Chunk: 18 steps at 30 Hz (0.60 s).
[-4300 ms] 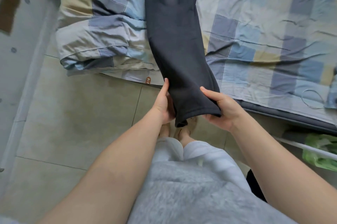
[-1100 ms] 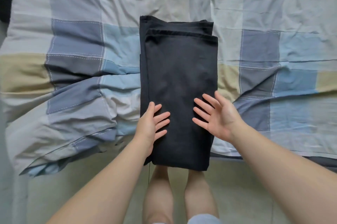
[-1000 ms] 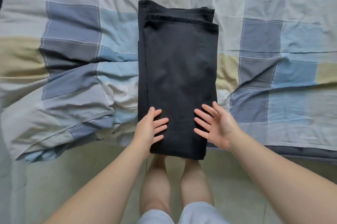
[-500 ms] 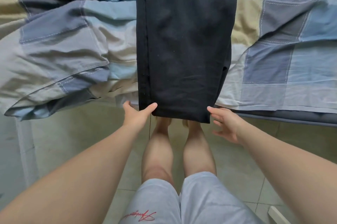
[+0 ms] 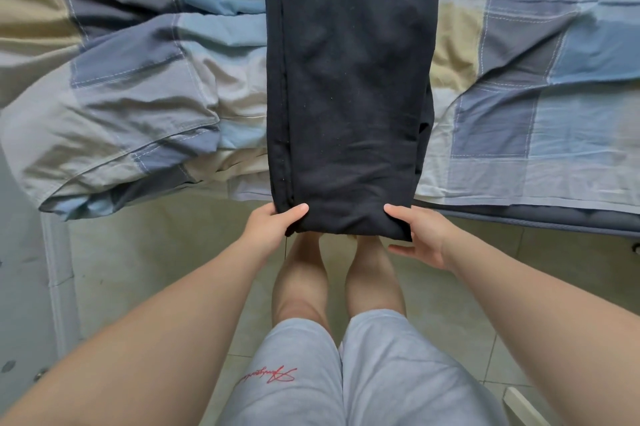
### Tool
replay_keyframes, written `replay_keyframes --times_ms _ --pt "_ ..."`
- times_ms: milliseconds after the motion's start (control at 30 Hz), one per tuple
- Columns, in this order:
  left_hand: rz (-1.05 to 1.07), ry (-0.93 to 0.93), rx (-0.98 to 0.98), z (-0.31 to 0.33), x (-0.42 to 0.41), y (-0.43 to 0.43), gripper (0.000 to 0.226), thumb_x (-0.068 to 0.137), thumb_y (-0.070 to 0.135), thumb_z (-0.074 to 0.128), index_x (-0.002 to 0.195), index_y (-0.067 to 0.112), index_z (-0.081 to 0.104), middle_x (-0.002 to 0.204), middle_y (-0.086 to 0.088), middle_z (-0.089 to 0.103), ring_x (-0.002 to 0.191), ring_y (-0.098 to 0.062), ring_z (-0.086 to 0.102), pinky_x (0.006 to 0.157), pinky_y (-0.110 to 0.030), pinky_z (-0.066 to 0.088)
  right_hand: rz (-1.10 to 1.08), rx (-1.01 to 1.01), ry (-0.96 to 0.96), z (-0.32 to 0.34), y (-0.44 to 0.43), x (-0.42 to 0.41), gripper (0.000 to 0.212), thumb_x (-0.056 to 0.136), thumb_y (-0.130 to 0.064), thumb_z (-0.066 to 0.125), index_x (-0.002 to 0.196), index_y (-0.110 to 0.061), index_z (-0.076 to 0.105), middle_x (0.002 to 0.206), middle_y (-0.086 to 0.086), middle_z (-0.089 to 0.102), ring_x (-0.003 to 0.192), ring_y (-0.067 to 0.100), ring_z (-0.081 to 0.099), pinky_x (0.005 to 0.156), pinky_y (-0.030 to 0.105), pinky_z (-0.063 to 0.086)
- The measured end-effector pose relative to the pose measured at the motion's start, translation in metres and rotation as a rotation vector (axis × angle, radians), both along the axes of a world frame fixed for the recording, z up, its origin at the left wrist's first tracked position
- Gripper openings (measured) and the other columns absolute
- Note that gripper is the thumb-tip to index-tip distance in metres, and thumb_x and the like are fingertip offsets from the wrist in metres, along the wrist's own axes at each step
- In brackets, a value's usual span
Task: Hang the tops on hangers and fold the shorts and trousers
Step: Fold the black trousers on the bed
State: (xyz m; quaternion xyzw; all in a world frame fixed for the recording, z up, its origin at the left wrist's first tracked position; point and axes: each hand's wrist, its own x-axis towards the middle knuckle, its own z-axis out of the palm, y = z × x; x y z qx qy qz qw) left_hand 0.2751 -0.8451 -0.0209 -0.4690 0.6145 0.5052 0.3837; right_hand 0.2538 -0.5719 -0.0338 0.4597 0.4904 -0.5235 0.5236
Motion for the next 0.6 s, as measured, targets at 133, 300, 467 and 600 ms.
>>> replay_keyframes --times_ms 133,300,467,600 --pt "0.004 -0.031 0.055 0.028 -0.005 0.002 0.014 0.090 0.029 0.073 0.103 0.022 0.072 0.084 0.007 0.073 0.067 -0.006 0.062 0.067 -0.023 0.050 -0.058 0.004 0.015 0.030 0.006 -0.006 0.028 0.089 -0.030 0.073 0.116 -0.024 0.069 0.112 -0.007 0.075 0.107 0.013 0.069 0.080 0.038 0.058" --pt "0.007 -0.007 0.049 0.067 -0.014 0.004 0.024 0.091 0.030 0.072 0.113 0.020 0.068 0.108 0.003 0.074 0.095 -0.013 0.068 0.089 -0.038 0.055 -0.099 0.032 0.060 0.079 0.007 -0.018 0.021 0.092 -0.026 0.071 0.111 -0.018 0.069 0.106 0.002 0.077 0.086 0.019 0.076 0.081 0.038 0.058" --pt "0.104 0.083 0.032 0.108 -0.036 0.009 0.025 0.094 0.029 0.068 0.116 0.019 0.065 0.111 0.003 0.072 0.099 -0.017 0.070 0.077 -0.031 0.058 -0.145 0.064 0.139 0.130 0.004 -0.044 0.023 0.094 -0.028 0.066 0.113 -0.014 0.068 0.104 0.004 0.076 0.090 0.024 0.075 0.089 0.039 0.056" --pt "0.219 0.155 0.006 0.135 -0.071 0.010 0.014 0.095 0.029 0.064 0.104 0.019 0.066 0.100 0.003 0.074 0.083 -0.015 0.073 0.059 -0.022 0.056 -0.246 0.089 0.218 0.163 -0.003 -0.085 0.021 0.097 -0.028 0.061 0.105 -0.009 0.063 0.073 0.008 0.072 0.065 0.019 0.069 0.073 0.034 0.056"
